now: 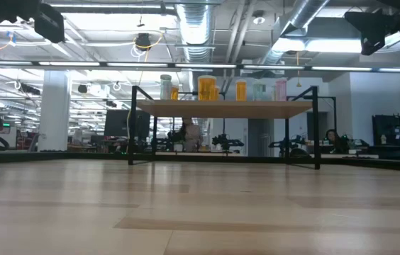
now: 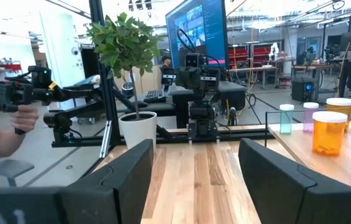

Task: Pick and place medicine bottles onto shelf by color
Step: Return to Home Position

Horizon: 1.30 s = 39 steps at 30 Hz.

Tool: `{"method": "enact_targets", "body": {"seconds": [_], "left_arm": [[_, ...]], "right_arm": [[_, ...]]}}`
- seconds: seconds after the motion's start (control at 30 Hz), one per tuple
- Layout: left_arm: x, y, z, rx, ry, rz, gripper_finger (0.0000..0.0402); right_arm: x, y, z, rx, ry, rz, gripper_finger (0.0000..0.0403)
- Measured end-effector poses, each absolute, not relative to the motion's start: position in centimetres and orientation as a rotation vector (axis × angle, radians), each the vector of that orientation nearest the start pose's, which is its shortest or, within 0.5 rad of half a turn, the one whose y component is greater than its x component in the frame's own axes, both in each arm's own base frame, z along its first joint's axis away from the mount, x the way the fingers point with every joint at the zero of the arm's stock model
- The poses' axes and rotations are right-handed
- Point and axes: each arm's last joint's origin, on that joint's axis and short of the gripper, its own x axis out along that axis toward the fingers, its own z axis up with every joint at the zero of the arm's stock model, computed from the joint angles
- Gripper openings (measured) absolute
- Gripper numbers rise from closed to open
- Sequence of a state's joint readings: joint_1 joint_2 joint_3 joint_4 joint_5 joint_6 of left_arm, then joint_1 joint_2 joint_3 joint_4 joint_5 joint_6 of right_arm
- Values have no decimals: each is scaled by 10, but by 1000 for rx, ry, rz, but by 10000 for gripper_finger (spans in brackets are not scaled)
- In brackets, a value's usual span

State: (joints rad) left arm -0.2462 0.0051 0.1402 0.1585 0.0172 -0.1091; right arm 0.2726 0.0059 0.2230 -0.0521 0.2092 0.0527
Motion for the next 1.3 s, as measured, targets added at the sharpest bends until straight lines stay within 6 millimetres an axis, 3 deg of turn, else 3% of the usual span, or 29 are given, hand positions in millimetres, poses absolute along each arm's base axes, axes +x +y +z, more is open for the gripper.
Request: {"method": "enact_targets", "body": {"seconds": [0.53, 0.97, 1.3], "left_arm": [[77, -25, 231, -133, -333, -463, 4], [79, -24, 226, -100, -291, -408, 4], [62, -20, 259, -51, -279, -402, 4]], "right_arm": [[76, 15, 232, 92, -158, 67, 260], [76, 15, 232, 92, -159, 67, 260], [76, 15, 232, 93, -159, 67, 260]]}}
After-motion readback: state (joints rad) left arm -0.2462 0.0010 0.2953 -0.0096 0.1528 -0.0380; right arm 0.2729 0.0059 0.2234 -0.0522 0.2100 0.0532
